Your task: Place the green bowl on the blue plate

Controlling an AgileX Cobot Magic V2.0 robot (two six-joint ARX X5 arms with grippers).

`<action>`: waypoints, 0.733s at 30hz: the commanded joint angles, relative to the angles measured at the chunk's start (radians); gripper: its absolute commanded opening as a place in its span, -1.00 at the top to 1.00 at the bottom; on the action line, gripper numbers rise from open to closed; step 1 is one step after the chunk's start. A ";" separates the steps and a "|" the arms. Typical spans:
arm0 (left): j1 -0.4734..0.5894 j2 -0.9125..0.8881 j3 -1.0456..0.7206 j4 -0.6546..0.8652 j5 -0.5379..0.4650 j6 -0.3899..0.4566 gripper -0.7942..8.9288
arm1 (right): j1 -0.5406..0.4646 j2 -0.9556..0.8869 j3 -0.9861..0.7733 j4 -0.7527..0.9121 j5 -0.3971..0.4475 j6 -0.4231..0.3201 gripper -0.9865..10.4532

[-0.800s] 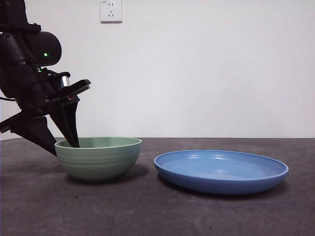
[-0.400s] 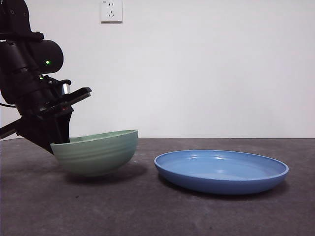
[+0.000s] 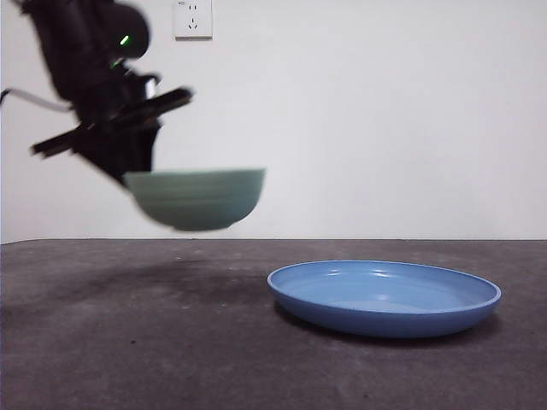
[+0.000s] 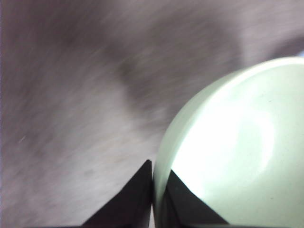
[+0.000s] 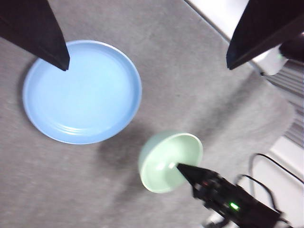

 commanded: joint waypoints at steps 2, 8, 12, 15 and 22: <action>-0.080 0.037 0.089 0.000 -0.036 0.004 0.82 | 0.002 -0.037 0.021 -0.009 0.020 0.006 -0.26; -0.202 0.148 0.231 -0.045 -0.038 -0.004 0.82 | 0.002 -0.103 0.021 -0.042 0.121 0.006 -0.26; -0.265 0.253 0.344 -0.081 -0.037 -0.004 0.82 | 0.002 -0.129 0.021 -0.044 0.127 0.006 -0.26; -0.296 0.324 0.423 -0.105 -0.037 -0.006 0.82 | 0.002 -0.133 0.021 -0.049 0.141 0.006 -0.26; -0.340 0.465 0.555 -0.163 -0.038 -0.006 0.82 | 0.002 -0.132 0.021 -0.076 0.141 0.007 -0.26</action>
